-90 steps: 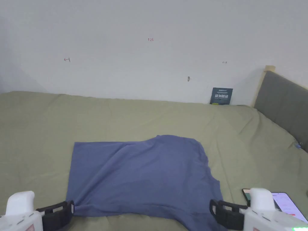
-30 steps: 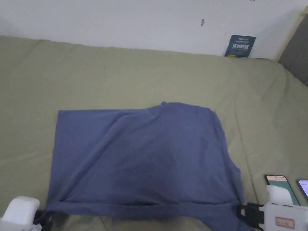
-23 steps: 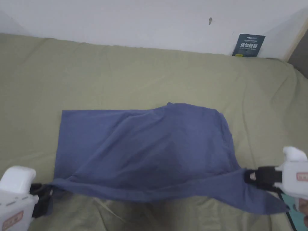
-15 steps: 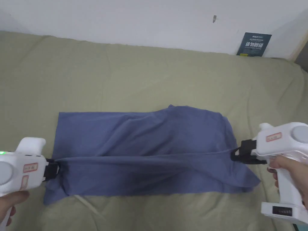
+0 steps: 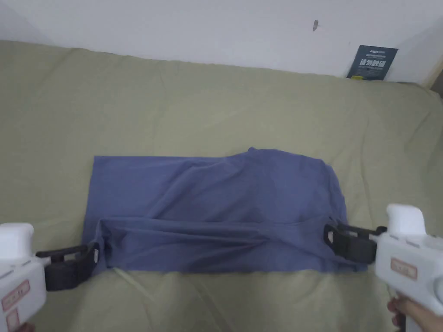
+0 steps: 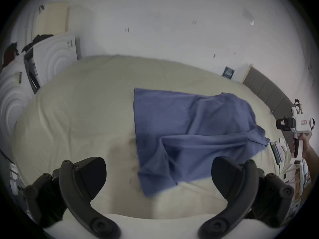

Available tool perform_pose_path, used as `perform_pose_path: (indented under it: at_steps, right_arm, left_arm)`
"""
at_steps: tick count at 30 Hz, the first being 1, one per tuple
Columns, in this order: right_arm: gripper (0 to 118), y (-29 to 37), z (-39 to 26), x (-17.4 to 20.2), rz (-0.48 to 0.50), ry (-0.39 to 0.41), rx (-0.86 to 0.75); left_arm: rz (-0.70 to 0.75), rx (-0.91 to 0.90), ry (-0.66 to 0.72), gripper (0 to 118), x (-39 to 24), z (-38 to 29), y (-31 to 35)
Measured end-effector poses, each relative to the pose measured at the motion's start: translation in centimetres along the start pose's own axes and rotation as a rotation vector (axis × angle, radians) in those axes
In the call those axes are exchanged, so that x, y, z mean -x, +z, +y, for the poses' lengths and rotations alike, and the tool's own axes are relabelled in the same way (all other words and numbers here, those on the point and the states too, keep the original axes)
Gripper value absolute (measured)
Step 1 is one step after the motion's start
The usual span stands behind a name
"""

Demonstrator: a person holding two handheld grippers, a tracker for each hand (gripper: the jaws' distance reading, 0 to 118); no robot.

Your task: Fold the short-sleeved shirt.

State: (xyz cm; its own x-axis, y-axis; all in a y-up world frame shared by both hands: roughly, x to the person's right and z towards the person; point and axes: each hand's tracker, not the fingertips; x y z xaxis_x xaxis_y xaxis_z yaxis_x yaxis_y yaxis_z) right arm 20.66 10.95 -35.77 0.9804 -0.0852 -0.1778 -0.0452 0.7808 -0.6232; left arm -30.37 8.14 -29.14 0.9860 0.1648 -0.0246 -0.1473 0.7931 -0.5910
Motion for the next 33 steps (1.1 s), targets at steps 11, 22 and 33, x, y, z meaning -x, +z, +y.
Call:
perform_pose_path:
  at_steps: [11,22,33]
  right_arm:
    - [0,8.9,-11.7,4.7,0.032,-0.021,-0.072]
    - [0,8.4,-11.4,3.1,-0.005,-0.061,-0.033]
    - [0,4.5,-9.1,0.1,-0.064,-0.067,0.014]
  left_arm:
    - [0.127,0.079,-0.154,0,-3.0,-7.9,5.1]
    - [0.116,0.262,-0.195,118,1.0,-2.9,-8.9]
    - [0.054,0.33,-0.244,9,-0.6,-2.2,-11.4]
